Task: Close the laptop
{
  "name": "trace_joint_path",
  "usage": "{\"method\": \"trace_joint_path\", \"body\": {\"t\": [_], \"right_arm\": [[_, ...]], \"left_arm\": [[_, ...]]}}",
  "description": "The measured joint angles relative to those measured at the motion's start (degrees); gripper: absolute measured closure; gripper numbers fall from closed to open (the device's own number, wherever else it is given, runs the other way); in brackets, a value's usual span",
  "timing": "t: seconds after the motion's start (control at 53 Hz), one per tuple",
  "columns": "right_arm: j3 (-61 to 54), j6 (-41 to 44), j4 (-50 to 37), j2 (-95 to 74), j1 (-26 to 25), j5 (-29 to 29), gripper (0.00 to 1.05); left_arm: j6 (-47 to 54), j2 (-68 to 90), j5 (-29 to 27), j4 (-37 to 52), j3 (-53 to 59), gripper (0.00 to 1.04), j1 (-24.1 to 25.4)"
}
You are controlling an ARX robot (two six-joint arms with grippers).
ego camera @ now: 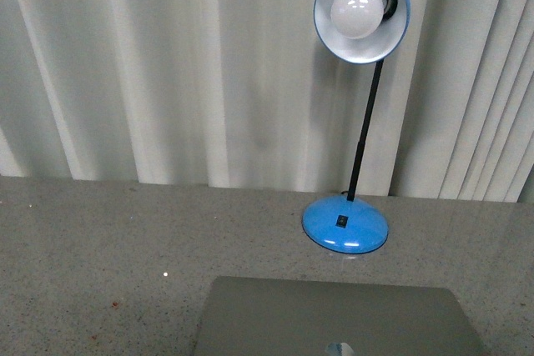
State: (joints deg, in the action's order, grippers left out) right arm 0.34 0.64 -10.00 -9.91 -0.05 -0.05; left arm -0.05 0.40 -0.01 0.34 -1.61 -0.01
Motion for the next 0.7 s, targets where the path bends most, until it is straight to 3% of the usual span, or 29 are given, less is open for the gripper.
{"method": "trace_joint_path", "body": {"t": [0.113, 0.434, 0.604, 0.698], "right_arm": [[0.0, 0.0, 9.6, 8.2, 0.0, 0.0, 1.02], [0.0, 0.0, 10.0, 9.7, 0.0, 0.0, 0.98], [0.0, 0.0, 10.0, 9.7, 0.0, 0.0, 0.55], [0.0, 0.0, 10.0, 9.7, 0.0, 0.0, 0.38]], "left_arm": [[0.0, -0.2, 0.0, -0.2, 0.0, 1.01, 0.0], [0.0, -0.3, 0.0, -0.3, 0.0, 1.01, 0.0], [0.0, -0.3, 0.0, -0.3, 0.0, 0.61, 0.0], [0.0, -0.3, 0.0, -0.3, 0.0, 0.40, 0.0]]}}
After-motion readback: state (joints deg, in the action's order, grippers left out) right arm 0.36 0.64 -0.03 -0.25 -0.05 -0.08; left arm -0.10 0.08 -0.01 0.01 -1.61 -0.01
